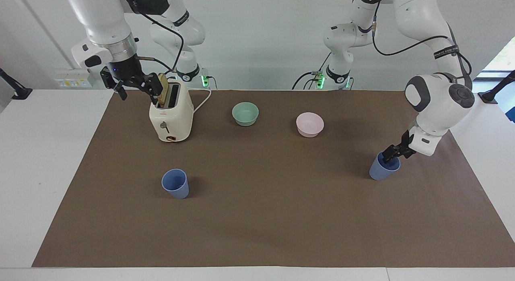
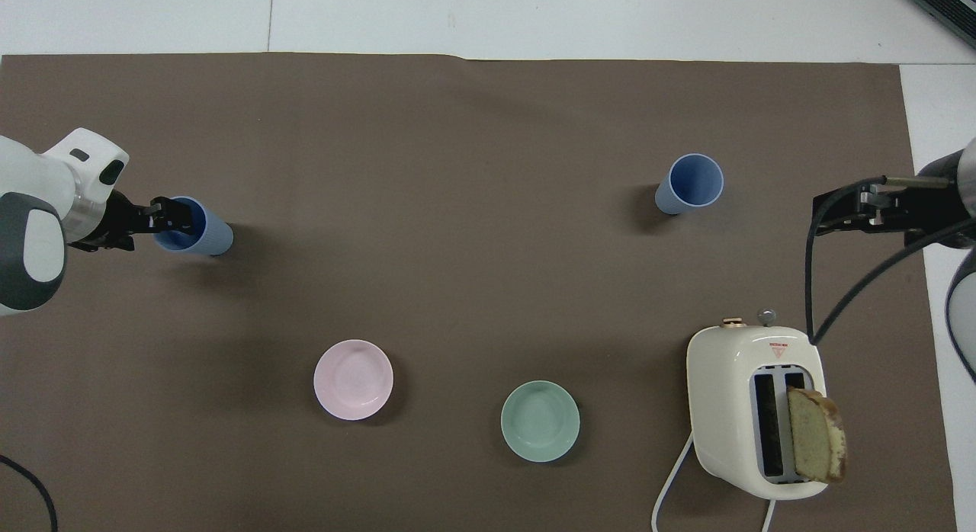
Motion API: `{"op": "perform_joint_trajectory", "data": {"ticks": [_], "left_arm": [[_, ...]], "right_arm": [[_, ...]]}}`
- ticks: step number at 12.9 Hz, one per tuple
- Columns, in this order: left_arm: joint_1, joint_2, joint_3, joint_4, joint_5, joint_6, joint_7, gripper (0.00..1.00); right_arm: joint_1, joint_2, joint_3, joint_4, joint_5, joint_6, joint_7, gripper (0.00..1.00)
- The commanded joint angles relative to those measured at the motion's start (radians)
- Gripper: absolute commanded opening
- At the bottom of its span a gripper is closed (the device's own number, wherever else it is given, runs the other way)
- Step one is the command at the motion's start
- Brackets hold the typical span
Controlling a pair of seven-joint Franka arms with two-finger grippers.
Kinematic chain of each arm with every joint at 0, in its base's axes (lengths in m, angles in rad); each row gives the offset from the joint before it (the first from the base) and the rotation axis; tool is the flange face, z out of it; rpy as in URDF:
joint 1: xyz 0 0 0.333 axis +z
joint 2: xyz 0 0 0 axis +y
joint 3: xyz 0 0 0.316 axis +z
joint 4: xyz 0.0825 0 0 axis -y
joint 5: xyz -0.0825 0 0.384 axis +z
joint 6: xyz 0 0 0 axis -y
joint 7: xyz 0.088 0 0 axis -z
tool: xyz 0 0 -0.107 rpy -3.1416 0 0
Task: Stack blue cups with both arms
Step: 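Reach the left gripper to the nearer blue cup and grasp it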
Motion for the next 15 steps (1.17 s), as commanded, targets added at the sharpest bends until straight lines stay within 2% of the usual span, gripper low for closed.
{"op": "perform_joint_trajectory", "data": {"ticks": [1,2,3,4,7,10,15], "left_arm": [[0.008,-0.005,-0.004,-0.03,0.004,0.033,-0.009,0.86],[0.009,-0.005,-0.004,-0.03,0.004,0.029,-0.006,0.45],[0.008,-0.005,-0.004,-0.028,0.004,0.029,-0.003,0.16],[0.002,-0.005,-0.004,-0.028,0.004,0.03,0.0,0.01],[-0.003,-0.002,-0.004,-0.013,0.008,0.023,0.016,0.0],[-0.003,0.0,-0.004,0.068,0.01,-0.038,0.031,0.0],[-0.038,-0.042,-0.019,0.281,0.005,-0.328,-0.045,0.0]], "right_arm": [[-0.013,-0.008,0.007,-0.013,0.003,0.011,-0.008,1.0],[-0.013,-0.008,0.007,-0.013,0.003,0.011,-0.008,1.0],[-0.013,-0.008,0.007,-0.013,0.003,0.011,-0.008,1.0],[-0.013,-0.008,0.007,-0.013,0.003,0.013,-0.008,1.0],[-0.013,-0.008,0.007,-0.013,0.003,0.011,-0.008,1.0],[-0.013,-0.01,0.007,-0.013,0.003,0.011,-0.008,1.0],[-0.015,-0.01,0.007,-0.013,0.003,0.013,-0.008,1.0]]}}
